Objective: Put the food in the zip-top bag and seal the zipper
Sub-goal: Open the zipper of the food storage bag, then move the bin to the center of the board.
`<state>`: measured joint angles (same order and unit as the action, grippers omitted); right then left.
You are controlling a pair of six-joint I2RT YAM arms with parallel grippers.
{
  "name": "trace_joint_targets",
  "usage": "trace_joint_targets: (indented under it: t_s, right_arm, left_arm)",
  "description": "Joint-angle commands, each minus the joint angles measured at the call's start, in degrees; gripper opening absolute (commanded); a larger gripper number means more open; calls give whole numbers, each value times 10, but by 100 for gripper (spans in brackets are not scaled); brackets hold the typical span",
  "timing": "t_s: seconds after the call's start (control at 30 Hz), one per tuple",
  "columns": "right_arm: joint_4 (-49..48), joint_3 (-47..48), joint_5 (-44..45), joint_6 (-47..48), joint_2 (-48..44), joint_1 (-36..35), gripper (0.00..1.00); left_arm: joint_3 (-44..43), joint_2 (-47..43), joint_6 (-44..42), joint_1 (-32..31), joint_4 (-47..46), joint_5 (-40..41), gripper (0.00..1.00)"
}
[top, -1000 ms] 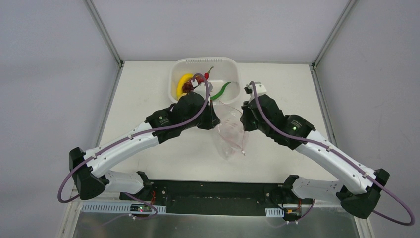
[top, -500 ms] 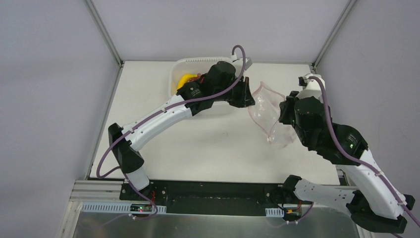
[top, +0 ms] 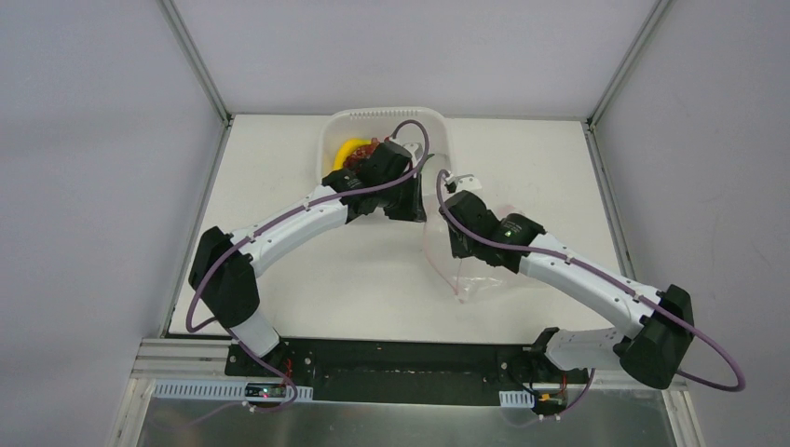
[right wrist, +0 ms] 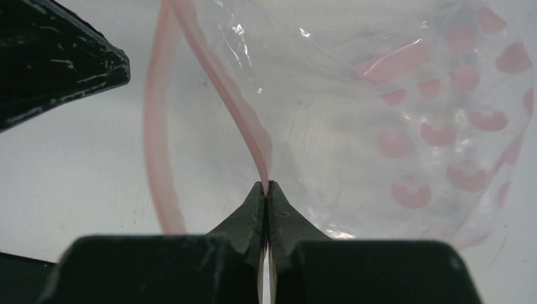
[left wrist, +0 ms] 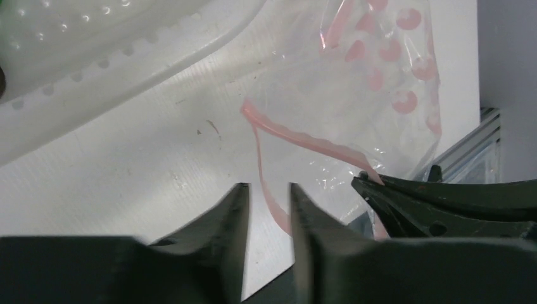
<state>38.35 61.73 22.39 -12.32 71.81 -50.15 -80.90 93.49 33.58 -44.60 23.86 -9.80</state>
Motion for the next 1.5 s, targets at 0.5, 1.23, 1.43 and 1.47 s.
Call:
trace_joint_targets:
  t_s: [0.5,1.23,1.43,1.47]
  right_arm:
    - [-92,-52,-181,-50,-139,143,0]
    - [-90,-47,-166,-19,-165,191,0]
    - [-111,-65,-173,-24,-168,211,0]
    - [-119,-69,-182,-28,-169,213,0]
  left_arm:
    - [-36,-45,-216,168,-5,60,99]
    - [341,-245,-45,205,35,115,99]
    - [450,-472,16,188,99,125,98]
    - [455,-504,17,188,99,121,98]
